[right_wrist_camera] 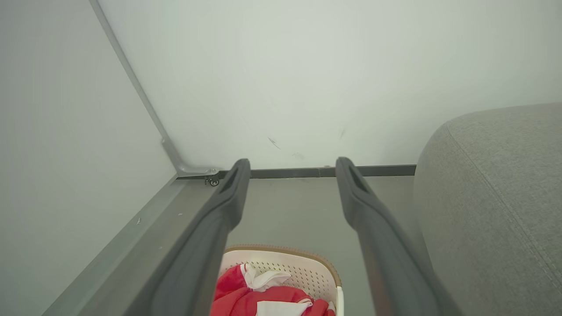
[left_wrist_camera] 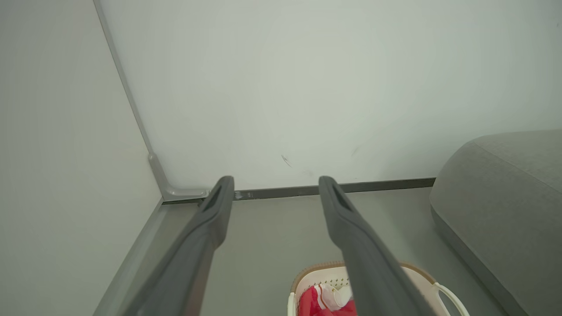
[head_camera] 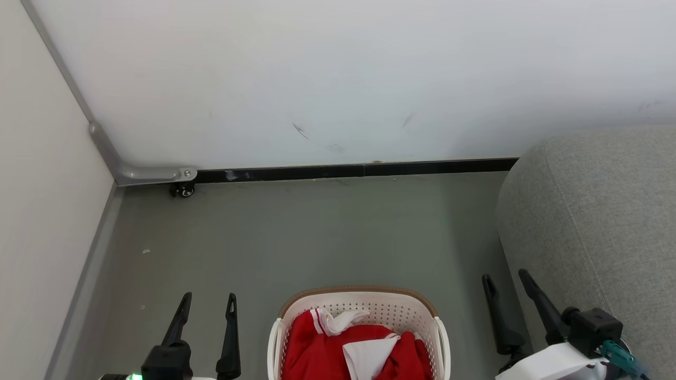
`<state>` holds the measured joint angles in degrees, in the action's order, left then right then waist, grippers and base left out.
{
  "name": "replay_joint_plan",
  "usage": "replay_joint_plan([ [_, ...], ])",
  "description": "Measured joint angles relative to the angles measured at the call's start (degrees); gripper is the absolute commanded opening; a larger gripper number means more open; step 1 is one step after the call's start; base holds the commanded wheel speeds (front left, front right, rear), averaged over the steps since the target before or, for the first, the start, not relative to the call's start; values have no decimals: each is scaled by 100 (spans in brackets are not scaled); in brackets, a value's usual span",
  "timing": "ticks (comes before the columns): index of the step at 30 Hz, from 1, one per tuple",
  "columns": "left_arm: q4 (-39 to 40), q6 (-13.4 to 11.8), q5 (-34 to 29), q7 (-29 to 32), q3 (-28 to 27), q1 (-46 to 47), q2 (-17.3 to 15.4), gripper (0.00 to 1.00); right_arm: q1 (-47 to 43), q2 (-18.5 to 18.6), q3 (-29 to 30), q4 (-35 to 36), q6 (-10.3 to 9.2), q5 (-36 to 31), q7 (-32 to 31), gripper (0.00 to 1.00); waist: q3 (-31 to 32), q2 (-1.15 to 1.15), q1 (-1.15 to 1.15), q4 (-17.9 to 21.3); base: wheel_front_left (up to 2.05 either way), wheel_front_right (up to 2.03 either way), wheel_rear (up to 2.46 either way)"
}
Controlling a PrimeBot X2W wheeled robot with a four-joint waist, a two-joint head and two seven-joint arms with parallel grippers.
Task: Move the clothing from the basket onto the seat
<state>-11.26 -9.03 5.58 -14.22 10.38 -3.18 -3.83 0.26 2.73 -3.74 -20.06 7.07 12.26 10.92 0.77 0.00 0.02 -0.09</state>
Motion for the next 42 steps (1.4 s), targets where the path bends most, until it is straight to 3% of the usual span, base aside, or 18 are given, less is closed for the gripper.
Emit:
replay_joint_plan([
  [22,-472,204,-145,0,213,447,-81,100,119,-8,268,388,0,-213,130,100,-446,0,0,102,0,0,0],
  [42,-961,356,-434,0,412,1180,-163,100,603,-8,370,780,0,-223,221,100,-1362,0,0,343,0,0,0],
])
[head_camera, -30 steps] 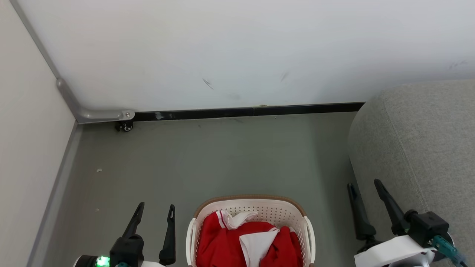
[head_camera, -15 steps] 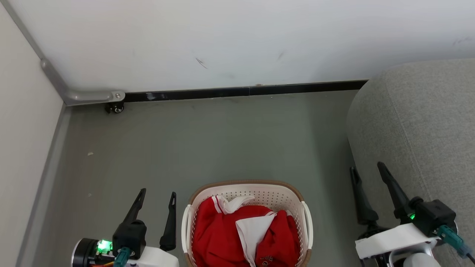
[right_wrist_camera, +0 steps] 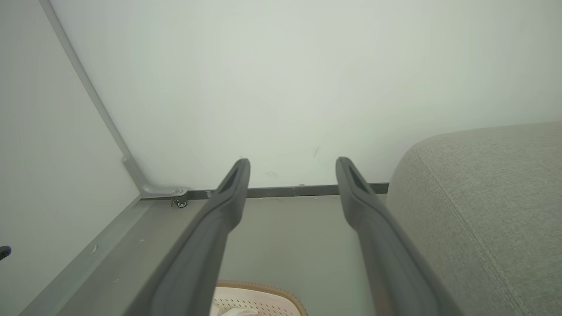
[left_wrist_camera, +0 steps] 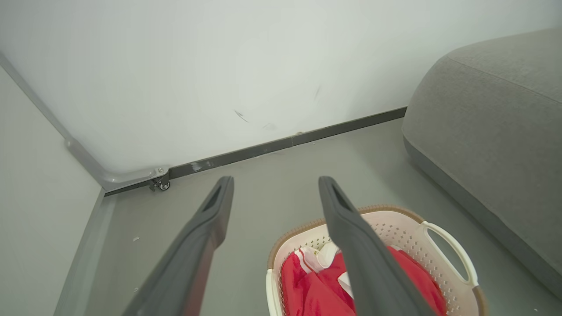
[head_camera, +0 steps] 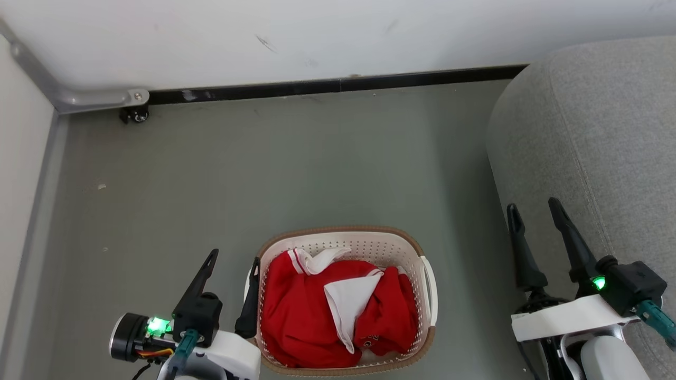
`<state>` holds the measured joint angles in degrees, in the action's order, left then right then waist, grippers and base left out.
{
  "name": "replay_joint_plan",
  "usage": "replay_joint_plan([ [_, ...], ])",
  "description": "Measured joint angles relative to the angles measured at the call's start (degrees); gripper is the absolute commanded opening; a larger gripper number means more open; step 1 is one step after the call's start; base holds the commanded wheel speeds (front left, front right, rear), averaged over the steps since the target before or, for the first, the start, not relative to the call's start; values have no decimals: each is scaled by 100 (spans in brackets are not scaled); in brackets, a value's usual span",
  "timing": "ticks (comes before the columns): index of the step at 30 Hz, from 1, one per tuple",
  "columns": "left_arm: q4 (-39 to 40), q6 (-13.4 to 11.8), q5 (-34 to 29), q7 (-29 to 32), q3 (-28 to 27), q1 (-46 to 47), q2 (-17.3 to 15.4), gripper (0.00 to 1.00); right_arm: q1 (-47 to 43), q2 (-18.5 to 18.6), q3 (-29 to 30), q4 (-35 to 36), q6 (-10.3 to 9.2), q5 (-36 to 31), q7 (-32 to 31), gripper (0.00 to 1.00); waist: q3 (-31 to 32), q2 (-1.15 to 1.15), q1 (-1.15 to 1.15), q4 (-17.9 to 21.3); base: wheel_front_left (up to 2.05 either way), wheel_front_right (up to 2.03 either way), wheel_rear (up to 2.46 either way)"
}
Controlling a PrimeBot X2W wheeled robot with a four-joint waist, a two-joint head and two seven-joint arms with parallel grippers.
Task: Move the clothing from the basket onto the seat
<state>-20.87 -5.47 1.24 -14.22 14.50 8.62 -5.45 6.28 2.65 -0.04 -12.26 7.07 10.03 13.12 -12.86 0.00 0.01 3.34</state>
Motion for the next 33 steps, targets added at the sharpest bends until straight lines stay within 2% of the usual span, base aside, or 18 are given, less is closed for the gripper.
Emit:
replay_joint_plan([
  [17,-482,27,-197,0,132,550,-13,100,498,0,146,100,0,12,51,100,-712,0,0,230,0,0,0],
  [33,-1221,197,-509,0,438,1107,-129,100,822,1,163,83,0,100,100,100,-1285,0,0,446,0,0,0],
])
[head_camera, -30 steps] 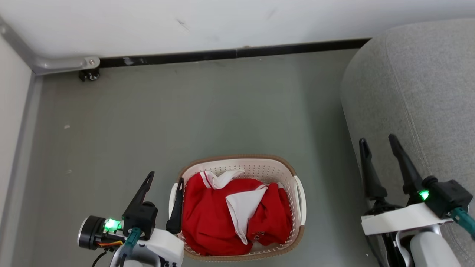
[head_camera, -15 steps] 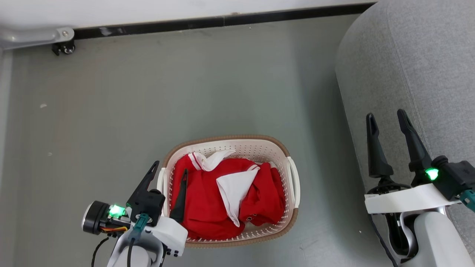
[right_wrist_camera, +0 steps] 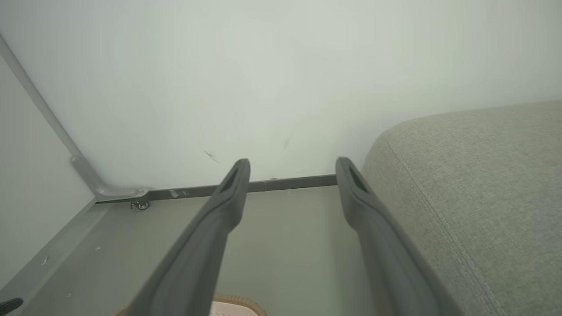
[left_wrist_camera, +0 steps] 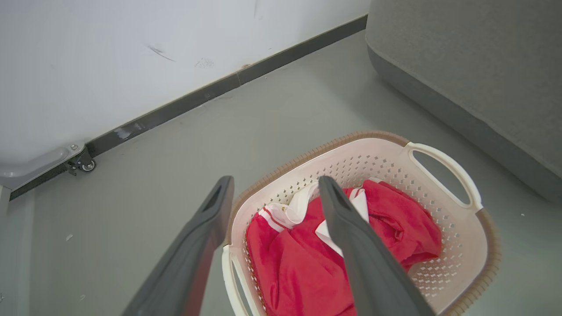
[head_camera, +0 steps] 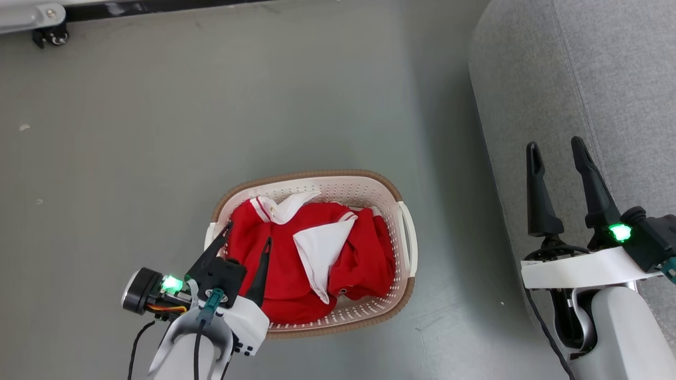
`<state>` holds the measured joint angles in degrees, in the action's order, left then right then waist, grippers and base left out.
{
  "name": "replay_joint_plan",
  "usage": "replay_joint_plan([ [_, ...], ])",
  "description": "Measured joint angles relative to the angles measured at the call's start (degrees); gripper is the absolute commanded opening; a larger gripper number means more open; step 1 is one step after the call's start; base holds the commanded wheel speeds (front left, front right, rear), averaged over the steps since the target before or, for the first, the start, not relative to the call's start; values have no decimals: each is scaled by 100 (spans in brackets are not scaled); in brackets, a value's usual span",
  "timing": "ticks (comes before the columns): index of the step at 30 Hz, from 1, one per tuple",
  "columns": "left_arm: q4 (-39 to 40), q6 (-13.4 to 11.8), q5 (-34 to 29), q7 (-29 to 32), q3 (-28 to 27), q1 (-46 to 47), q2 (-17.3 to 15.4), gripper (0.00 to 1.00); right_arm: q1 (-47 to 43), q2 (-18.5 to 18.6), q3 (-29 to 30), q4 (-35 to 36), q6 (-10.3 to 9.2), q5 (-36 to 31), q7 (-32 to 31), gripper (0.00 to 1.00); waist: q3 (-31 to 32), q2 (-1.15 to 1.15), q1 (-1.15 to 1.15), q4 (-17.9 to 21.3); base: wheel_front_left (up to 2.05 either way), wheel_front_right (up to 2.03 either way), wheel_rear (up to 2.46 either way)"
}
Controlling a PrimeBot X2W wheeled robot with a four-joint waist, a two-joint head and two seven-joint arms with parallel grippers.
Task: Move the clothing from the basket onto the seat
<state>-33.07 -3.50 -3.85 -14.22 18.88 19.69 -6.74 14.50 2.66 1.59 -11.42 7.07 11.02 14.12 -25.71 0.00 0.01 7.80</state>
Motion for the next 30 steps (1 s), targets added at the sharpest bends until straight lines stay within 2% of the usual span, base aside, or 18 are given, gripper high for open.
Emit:
replay_joint_plan([
  [21,-887,56,-256,0,243,641,-40,100,486,0,36,-22,0,108,8,100,-619,0,0,350,0,0,0],
  [30,-1262,57,-637,8,552,868,-114,100,790,1,-56,-31,0,109,8,100,-846,0,0,445,0,0,0],
])
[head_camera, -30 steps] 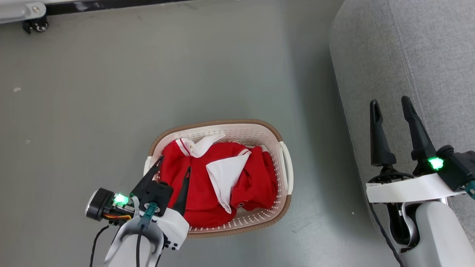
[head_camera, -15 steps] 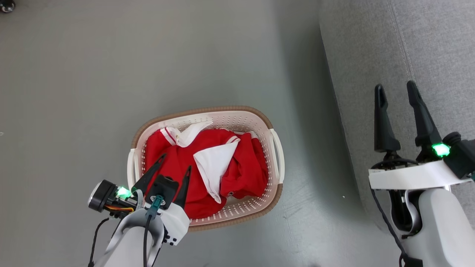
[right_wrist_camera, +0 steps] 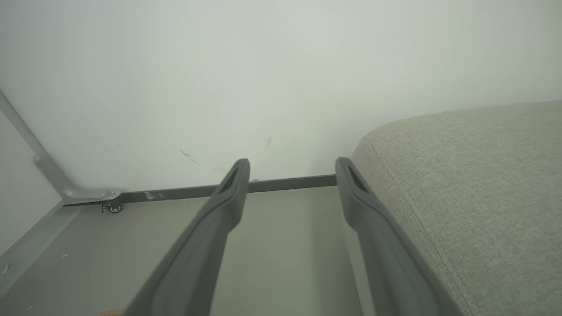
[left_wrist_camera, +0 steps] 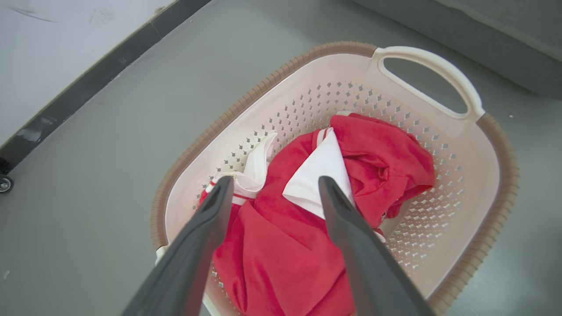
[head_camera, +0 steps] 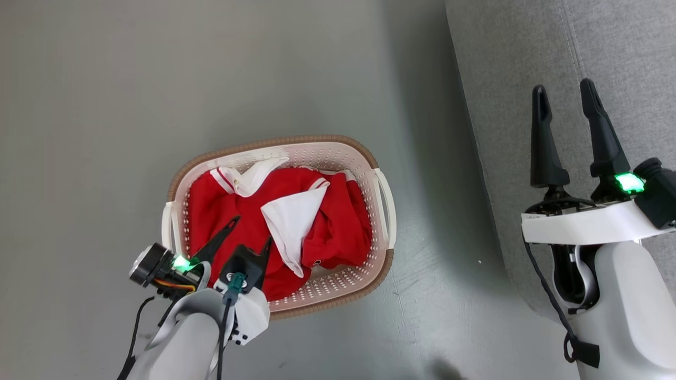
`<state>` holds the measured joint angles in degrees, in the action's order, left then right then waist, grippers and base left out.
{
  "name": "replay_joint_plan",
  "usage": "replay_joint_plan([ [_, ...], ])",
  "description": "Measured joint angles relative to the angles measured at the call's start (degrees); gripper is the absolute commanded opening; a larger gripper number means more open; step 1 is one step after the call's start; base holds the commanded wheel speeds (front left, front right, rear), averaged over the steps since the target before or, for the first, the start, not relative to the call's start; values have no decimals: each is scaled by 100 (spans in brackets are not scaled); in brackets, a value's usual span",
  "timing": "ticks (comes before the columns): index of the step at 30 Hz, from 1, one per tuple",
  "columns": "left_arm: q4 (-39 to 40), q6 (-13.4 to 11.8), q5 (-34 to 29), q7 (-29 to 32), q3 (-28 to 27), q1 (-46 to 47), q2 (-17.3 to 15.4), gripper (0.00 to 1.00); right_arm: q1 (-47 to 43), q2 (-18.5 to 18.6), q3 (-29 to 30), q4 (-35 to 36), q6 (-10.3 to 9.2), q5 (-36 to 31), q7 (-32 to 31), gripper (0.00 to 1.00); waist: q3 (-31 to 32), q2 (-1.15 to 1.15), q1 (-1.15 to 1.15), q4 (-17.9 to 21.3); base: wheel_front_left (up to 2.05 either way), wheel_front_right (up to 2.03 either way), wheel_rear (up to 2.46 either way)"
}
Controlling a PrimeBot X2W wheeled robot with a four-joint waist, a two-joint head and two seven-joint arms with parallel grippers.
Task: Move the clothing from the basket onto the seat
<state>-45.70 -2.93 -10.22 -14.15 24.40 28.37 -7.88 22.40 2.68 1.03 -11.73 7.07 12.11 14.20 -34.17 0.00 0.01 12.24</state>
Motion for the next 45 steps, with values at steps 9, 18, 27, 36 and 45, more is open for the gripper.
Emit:
replay_joint_plan([
  [9,-354,31,-334,111,272,325,-64,100,141,0,-25,1,0,70,0,100,-205,0,0,62,0,0,0],
  [18,-733,101,-511,411,441,546,-54,100,190,0,18,-2,0,180,0,100,-353,0,0,152,0,0,0],
  [27,-1092,134,-580,695,453,771,-74,100,257,0,-34,18,0,254,1,100,-487,0,0,287,0,0,0],
  [36,-1347,-13,-659,927,435,843,-164,100,275,-1,-40,83,0,254,1,100,-603,0,0,396,0,0,0],
  [45,-1538,-390,-829,1268,459,1053,-193,100,357,-1,-80,135,0,297,1,100,-744,0,0,488,0,0,0],
])
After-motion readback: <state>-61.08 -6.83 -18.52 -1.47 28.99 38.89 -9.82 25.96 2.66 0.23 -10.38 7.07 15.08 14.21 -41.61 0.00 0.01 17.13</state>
